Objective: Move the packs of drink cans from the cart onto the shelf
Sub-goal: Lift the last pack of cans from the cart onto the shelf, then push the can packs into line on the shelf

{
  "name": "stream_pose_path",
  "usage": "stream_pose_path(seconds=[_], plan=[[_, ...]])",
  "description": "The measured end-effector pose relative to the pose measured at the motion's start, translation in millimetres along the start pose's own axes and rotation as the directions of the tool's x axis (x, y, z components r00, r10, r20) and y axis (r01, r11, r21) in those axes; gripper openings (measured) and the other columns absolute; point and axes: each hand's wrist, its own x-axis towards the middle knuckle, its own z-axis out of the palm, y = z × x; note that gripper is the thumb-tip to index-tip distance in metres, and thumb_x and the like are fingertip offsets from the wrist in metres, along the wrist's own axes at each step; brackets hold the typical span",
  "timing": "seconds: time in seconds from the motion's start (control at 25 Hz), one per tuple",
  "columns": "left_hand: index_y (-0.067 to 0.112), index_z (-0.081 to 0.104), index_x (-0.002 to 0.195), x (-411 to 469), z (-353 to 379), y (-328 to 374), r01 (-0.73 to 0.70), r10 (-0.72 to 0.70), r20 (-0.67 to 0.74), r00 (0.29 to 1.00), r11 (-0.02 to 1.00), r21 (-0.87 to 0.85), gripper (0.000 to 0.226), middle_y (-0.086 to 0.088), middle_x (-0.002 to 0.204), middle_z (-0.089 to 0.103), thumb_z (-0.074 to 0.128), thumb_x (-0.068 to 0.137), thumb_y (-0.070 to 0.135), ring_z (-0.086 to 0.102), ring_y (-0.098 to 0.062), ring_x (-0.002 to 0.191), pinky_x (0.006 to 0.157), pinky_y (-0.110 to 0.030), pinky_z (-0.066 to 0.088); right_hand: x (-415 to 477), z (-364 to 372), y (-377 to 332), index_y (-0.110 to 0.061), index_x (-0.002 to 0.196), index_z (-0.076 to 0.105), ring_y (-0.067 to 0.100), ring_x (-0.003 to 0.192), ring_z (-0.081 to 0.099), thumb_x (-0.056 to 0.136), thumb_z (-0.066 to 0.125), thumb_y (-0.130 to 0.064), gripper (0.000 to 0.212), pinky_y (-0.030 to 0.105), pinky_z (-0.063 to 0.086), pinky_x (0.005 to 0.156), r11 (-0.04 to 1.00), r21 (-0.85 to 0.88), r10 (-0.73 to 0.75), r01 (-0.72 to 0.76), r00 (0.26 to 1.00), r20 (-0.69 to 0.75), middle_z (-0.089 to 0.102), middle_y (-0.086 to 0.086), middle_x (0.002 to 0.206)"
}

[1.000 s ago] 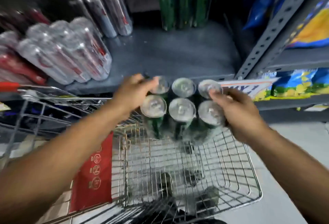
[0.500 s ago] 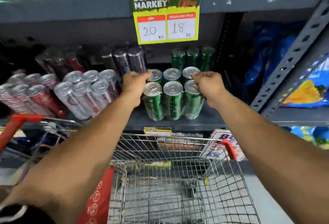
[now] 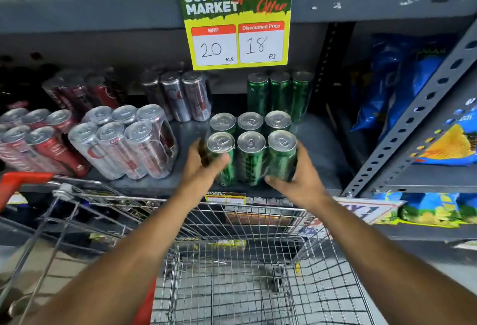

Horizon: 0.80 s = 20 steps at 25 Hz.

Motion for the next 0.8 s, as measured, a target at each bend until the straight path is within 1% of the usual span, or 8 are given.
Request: stream_pose_path(seconds=[0.04, 0.12, 0.2, 0.32, 0.44, 0.64, 0.72, 0.8], plan=[[0.015, 0.052, 0.116, -5, 3, -11, 0.007, -0.012, 0.051, 0.999, 0.995, 0.095, 0.073, 0.007, 0.104, 0.067, 0.079, 0.059, 0.051, 0.064, -0.007, 0.095, 0.081, -0.024, 0.054, -1, 5, 6, -0.025, 0.137, 0.035, 0.013, 0.121, 0.052, 0.065, 0.081, -0.034, 0.086, 0.025, 0.038, 0.096, 0.999, -0.046, -0.024, 0.022, 0.999, -0.033, 0.054, -0.011, 0.125], [0.013, 0.058, 0.111, 0, 8, -22, 0.013, -0.017, 0.012, 1.0, 0.971, 0.24, 0.061, -0.005, 0.106, 0.071, 0.085, 0.06, 0.033, 0.067, -0.02, 0.098, 0.088, -0.04, 0.055, -1, 12, 7, -0.023, 0.129, 0.043, 0.014, 0.113, 0.055, 0.071, 0.079, -0.023, 0.068, 0.024, 0.038, 0.091, 0.997, -0.077, -0.032, 0.025, 0.995, -0.09, 0.058, -0.008, 0.117], [0.013, 0.061, 0.107, 6, 13, -22, 0.016, -0.014, -0.011, 1.0, 0.969, 0.246, 0.051, -0.007, 0.104, 0.072, 0.084, 0.063, 0.024, 0.068, -0.023, 0.096, 0.088, -0.045, 0.054, -1, 10, 10, -0.021, 0.128, 0.045, 0.012, 0.108, 0.053, 0.074, 0.078, -0.021, 0.064, 0.026, 0.039, 0.091, 0.995, -0.089, -0.043, 0.033, 0.992, -0.116, 0.06, -0.004, 0.118], [0.017, 0.06, 0.107, 2, 38, -14, 0.008, -0.014, 0.021, 1.0, 0.963, 0.269, 0.051, -0.003, 0.105, 0.071, 0.082, 0.063, 0.031, 0.067, -0.017, 0.094, 0.086, -0.039, 0.055, -7, -9, 21, -0.019, 0.126, 0.046, 0.015, 0.106, 0.055, 0.076, 0.076, -0.02, 0.058, 0.027, 0.042, 0.088, 0.997, -0.081, -0.021, 0.008, 0.986, -0.164, 0.06, -0.01, 0.108], [0.021, 0.058, 0.106, -3, 69, -7, -0.041, 0.028, 0.043, 0.999, 0.941, 0.337, 0.053, 0.0, 0.103, 0.07, 0.078, 0.062, 0.042, 0.066, -0.015, 0.09, 0.076, -0.032, 0.054, -8, -37, 33, -0.018, 0.132, 0.041, 0.019, 0.112, 0.054, 0.08, 0.073, -0.021, 0.061, 0.032, 0.043, 0.092, 0.994, -0.11, 0.006, -0.024, 0.988, -0.153, 0.061, 0.0, 0.12], [0.02, 0.056, 0.11, -3, 74, -9, -0.039, 0.019, 0.058, 0.998, 0.924, 0.38, 0.06, -0.001, 0.106, 0.069, 0.074, 0.061, 0.05, 0.065, -0.018, 0.094, 0.082, -0.04, 0.056, -5, -48, 41, -0.017, 0.134, 0.038, 0.016, 0.105, 0.053, 0.082, 0.071, -0.022, 0.062, 0.026, 0.037, 0.088, 0.992, -0.125, -0.005, -0.007, 0.996, -0.094, 0.057, -0.002, 0.116], [0.021, 0.055, 0.111, -2, 74, -8, -0.038, 0.019, 0.055, 0.998, 0.925, 0.378, 0.06, -0.001, 0.107, 0.069, 0.075, 0.062, 0.049, 0.065, -0.018, 0.095, 0.082, -0.04, 0.056, -2, -49, 43, -0.018, 0.133, 0.039, 0.016, 0.106, 0.053, 0.082, 0.07, -0.023, 0.06, 0.027, 0.038, 0.089, 0.992, -0.128, 0.011, -0.019, 0.998, -0.062, 0.056, -0.004, 0.115], [0.021, 0.052, 0.117, -3, 71, -3, -0.034, -0.004, 0.102, 0.995, 0.929, 0.367, 0.062, -0.002, 0.114, 0.067, 0.076, 0.065, 0.044, 0.063, -0.019, 0.102, 0.087, -0.039, 0.054, -3, -48, 40, -0.017, 0.13, 0.04, 0.02, 0.11, 0.054, 0.083, 0.07, -0.025, 0.057, 0.033, 0.043, 0.091, 0.991, -0.133, 0.029, -0.036, 0.998, -0.055, 0.057, -0.001, 0.118]])
